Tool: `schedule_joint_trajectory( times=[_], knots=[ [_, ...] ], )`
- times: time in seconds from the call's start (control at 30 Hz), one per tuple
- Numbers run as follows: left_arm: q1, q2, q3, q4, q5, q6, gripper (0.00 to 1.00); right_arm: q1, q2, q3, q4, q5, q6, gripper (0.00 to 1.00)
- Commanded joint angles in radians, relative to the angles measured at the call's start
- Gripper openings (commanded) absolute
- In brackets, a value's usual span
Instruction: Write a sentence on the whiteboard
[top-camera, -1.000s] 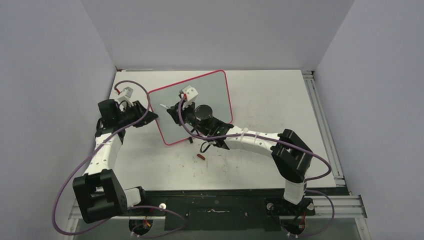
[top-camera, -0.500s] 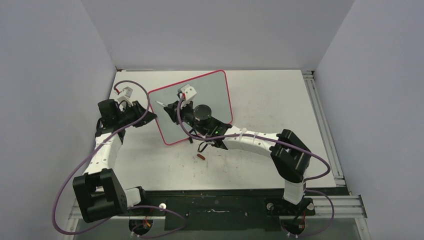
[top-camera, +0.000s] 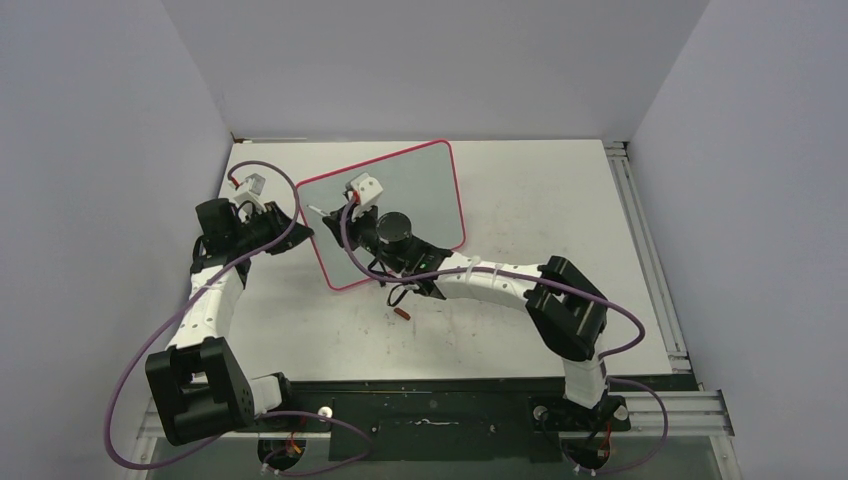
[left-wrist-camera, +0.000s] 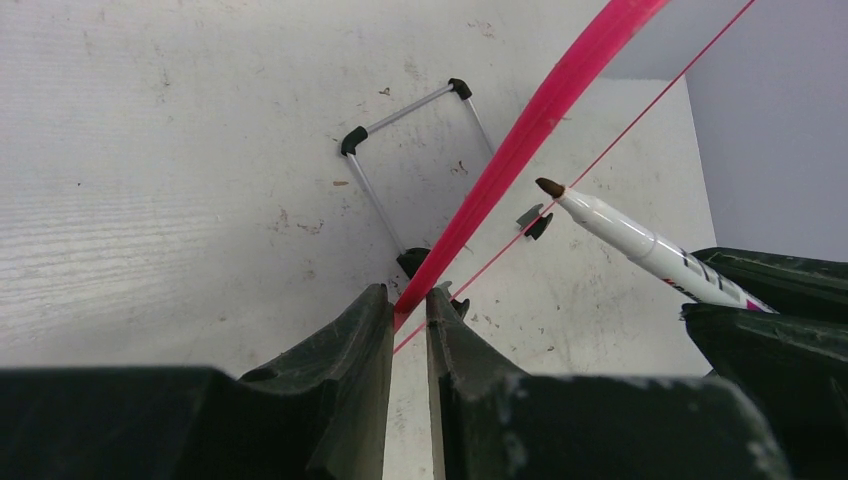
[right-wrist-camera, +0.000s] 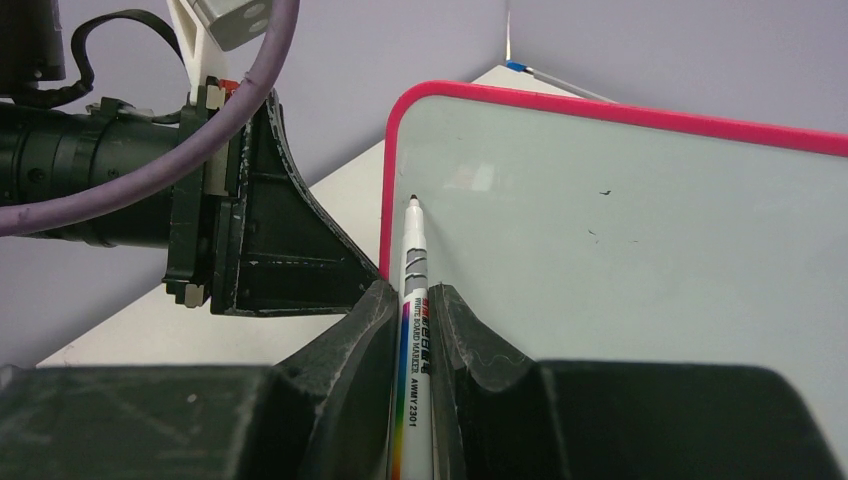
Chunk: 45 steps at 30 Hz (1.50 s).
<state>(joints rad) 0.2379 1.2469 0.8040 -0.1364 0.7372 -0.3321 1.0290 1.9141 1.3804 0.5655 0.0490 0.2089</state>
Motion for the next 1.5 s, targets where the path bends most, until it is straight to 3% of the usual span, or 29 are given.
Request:
schedule_joint_trajectory(
  times=[0.0, 0.73, 1.47],
  knots=[
    [0.003, 0.002, 0.028, 0.044, 0.009, 0.005, 0.16, 0.011, 0.002, 0.056, 0.041, 0.024, -0.021, 0.05],
    [0.000, -0.004, 0.029, 0.044, 0.005, 0.008, 0.13, 0.016, 0.040, 0.092, -0.014, 0.117, -0.029, 0.05],
    [0.000, -0.007, 0.028, 0.041, -0.001, 0.011, 0.11, 0.014, -0.005, 0.024, 0.009, 0.244, -0.032, 0.05]
  ],
)
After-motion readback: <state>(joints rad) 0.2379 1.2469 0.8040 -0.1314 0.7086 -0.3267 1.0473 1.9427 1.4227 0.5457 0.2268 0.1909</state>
